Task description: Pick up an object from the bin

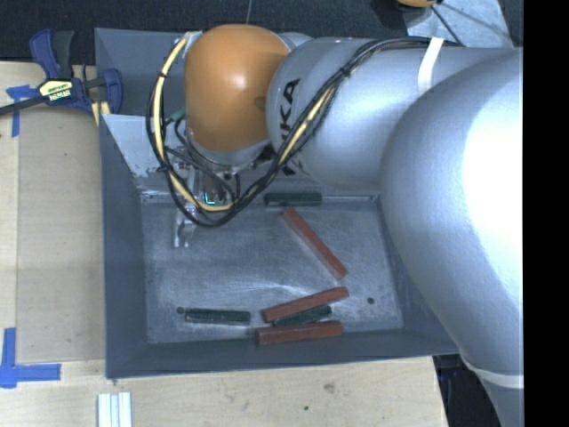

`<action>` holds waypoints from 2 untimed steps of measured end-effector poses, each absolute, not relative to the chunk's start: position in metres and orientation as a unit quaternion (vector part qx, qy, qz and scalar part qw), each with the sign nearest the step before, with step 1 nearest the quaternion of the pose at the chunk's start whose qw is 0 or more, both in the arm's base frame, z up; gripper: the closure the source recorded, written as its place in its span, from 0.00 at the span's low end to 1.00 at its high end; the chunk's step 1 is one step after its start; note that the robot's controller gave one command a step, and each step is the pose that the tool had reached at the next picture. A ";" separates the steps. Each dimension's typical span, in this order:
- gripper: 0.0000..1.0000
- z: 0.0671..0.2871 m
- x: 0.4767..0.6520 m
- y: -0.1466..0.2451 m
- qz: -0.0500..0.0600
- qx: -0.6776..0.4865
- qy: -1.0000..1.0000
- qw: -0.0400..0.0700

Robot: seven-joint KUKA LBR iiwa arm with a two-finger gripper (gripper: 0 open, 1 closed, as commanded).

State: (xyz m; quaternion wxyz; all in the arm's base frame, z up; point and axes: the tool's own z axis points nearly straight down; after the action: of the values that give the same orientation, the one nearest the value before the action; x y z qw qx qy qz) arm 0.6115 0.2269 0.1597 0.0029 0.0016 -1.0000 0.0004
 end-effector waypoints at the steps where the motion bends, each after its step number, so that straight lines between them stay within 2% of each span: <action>1: 0.00 0.165 0.614 0.226 -0.001 0.000 -1.000 -0.001; 2: 0.00 0.164 0.600 0.198 -0.001 0.070 -0.998 -0.002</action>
Offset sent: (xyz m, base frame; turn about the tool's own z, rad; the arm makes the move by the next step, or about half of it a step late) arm -0.0289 -0.0814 0.0031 -0.3159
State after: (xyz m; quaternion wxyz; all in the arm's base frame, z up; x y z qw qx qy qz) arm 0.6003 0.1982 0.1644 -0.0018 0.0697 -0.9976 -0.0011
